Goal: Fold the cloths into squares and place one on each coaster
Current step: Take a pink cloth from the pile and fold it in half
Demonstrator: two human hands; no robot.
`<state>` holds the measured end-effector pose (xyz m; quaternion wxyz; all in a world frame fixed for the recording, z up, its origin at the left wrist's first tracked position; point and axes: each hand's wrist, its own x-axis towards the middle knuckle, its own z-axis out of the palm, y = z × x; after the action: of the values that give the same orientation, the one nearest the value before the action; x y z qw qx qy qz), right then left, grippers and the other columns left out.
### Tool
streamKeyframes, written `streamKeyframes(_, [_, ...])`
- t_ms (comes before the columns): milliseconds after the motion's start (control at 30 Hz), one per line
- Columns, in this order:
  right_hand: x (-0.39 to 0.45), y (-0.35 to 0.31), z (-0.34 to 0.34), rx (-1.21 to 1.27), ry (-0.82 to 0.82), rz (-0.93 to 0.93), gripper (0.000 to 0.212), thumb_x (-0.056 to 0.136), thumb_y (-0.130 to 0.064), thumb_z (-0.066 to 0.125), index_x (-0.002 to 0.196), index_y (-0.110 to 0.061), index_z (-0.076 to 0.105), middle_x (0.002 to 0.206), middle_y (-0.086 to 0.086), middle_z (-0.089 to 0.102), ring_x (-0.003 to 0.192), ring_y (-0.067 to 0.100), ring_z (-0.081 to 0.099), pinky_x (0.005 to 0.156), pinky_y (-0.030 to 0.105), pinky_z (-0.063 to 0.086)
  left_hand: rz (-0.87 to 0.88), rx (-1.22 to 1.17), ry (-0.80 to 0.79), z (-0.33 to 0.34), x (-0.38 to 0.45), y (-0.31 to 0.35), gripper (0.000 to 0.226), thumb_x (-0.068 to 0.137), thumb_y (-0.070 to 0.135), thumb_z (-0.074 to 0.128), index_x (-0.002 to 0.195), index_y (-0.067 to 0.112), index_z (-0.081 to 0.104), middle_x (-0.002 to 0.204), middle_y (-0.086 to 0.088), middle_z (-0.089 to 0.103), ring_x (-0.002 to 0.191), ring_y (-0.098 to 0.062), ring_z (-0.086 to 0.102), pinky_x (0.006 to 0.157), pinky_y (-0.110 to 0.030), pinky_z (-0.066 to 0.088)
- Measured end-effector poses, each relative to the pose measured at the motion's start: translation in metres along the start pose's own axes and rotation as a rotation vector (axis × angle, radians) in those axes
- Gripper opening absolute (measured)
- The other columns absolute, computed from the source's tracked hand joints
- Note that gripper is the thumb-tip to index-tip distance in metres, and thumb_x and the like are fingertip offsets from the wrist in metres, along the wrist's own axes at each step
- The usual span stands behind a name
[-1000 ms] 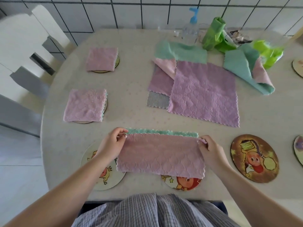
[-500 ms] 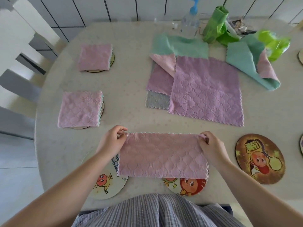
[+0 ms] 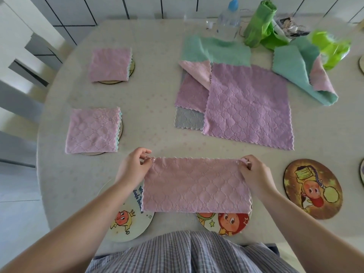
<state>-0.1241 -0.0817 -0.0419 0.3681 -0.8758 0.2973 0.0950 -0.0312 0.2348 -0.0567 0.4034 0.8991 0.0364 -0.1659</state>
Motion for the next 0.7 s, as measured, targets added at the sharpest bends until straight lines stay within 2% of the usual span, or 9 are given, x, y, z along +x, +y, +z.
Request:
streamKeyframes(133, [0.004,0.000,0.003,-0.027,0.008,0.018,0.014,0.092,-0.028,0.051,0.097,-0.019,0.060,0.073,-0.001,0.064,0.059,0.017,0.055,0.049,0.027,0.039,-0.028,0.025,-0.005,0.001,0.001,0.006,0.014,0.086,0.024,0.062,0.098,0.029,0.057,0.094,0.007,0.061,0.080,-0.008,0.059,0.070,-0.029,0.049])
streamKeyframes(200, [0.001,-0.004,0.001,0.015,0.027,0.030,0.016,0.093,-0.030,0.051,0.103,-0.020,0.058,0.082,-0.002,0.065,0.063,0.017,0.056,0.051,0.027,0.041,-0.022,0.067,0.057,0.002,-0.005,0.011,0.018,0.086,0.026,0.062,0.103,0.025,0.058,0.100,0.005,0.058,0.079,-0.008,0.057,0.068,-0.027,0.045])
streamKeyframes(267, [-0.008,-0.007,-0.002,0.009,0.110,0.007,0.023,0.092,-0.031,0.052,0.112,-0.019,0.054,0.099,-0.003,0.061,0.076,0.017,0.056,0.060,0.028,0.042,0.078,0.174,0.155,0.003,-0.016,0.017,0.022,0.086,0.024,0.062,0.107,0.019,0.060,0.106,0.003,0.054,0.084,-0.012,0.053,0.069,-0.027,0.040])
streamKeyframes(333, [-0.020,-0.010,-0.002,-0.113,0.181,-0.167,0.028,0.091,-0.028,0.055,0.116,-0.017,0.054,0.114,-0.002,0.055,0.093,0.017,0.055,0.073,0.030,0.042,0.311,0.240,0.175,0.008,-0.033,0.026,0.022,0.085,0.019,0.064,0.106,0.015,0.063,0.106,0.000,0.055,0.090,-0.016,0.054,0.074,-0.029,0.042])
streamKeyframes(400, [-0.033,-0.015,0.006,-0.265,0.104,-0.427,0.031,0.090,-0.027,0.054,0.120,-0.017,0.055,0.129,0.001,0.051,0.113,0.020,0.051,0.092,0.038,0.041,0.509,0.336,0.041,0.021,-0.051,0.039,0.025,0.085,0.023,0.063,0.109,0.016,0.063,0.109,0.000,0.058,0.100,-0.019,0.055,0.086,-0.032,0.043])
streamKeyframes(500, [-0.050,-0.025,0.035,-0.427,-0.061,-0.629,0.043,0.093,-0.039,0.036,0.131,-0.021,0.047,0.145,0.001,0.039,0.135,0.020,0.032,0.111,0.045,0.024,0.593,0.480,-0.215,0.057,-0.077,0.052,0.044,0.092,0.036,0.047,0.133,0.019,0.046,0.136,0.004,0.045,0.129,-0.015,0.036,0.110,-0.033,0.024])
streamKeyframes(600, [-0.061,-0.020,0.064,-0.537,-0.106,-0.656,0.054,0.088,-0.039,0.038,0.135,-0.013,0.045,0.142,0.005,0.045,0.136,0.021,0.032,0.108,0.051,0.033,0.641,0.565,-0.263,0.081,-0.084,0.044,0.056,0.092,0.039,0.031,0.141,0.013,0.033,0.148,-0.006,0.034,0.141,-0.020,0.023,0.117,-0.037,0.013])
streamKeyframes(700, [-0.064,-0.003,0.070,-0.639,-0.091,-0.625,0.060,0.092,-0.053,0.028,0.139,-0.018,0.041,0.145,0.004,0.043,0.137,0.022,0.033,0.110,0.049,0.019,0.692,0.781,-0.235,0.084,-0.080,0.025,0.060,0.096,0.047,0.023,0.141,0.010,0.035,0.147,-0.011,0.037,0.139,-0.025,0.026,0.116,-0.041,0.016])
